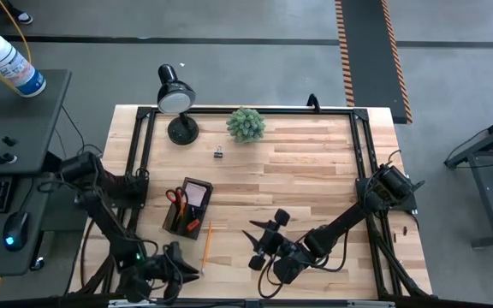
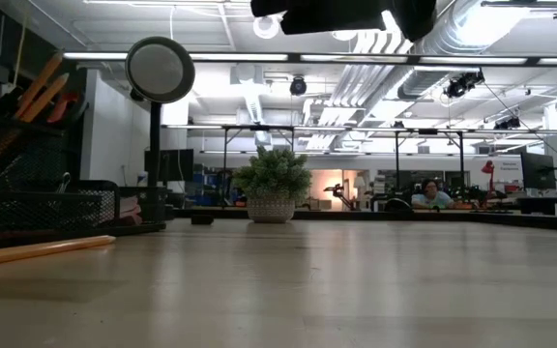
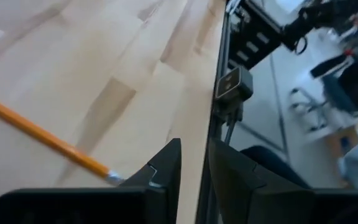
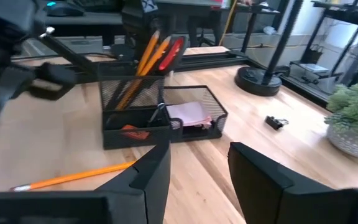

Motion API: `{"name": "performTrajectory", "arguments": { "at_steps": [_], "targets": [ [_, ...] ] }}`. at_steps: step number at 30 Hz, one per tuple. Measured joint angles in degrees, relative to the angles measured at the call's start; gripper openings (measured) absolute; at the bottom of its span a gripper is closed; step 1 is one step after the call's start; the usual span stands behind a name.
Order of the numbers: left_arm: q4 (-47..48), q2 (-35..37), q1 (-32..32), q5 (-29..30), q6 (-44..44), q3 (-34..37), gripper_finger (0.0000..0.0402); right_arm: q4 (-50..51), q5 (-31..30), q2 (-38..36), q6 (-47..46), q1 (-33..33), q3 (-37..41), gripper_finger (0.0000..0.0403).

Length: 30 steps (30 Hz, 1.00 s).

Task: Pick and place office supplies into organizer
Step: Put the orange pencil into the desk organizer

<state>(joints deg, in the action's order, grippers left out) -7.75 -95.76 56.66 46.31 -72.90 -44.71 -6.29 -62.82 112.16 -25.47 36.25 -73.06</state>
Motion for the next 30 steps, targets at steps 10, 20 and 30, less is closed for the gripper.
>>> {"name": "performTrajectory", "arguments": {
  "at_steps": [10,20,30],
  "targets": [
    [2.04,-6.66,0.13,1.29,-8.54,-4.18,0.0037,1.93,0.60,0.00,-1.55,0.00,0.00,0.0168],
    [30.90,-12.69,0.37,-1.52,-19.15,-19.95,0.0004,2.46,3.23,0.00,-2.26,0.00,0.00,0.0166],
    [39.29,-22.20,0.39,-4.23,-28.33,-28.88,0.0001,3.42,3.48,0.00,-2.80,0.55,0.00,0.0174]
  ]
}}
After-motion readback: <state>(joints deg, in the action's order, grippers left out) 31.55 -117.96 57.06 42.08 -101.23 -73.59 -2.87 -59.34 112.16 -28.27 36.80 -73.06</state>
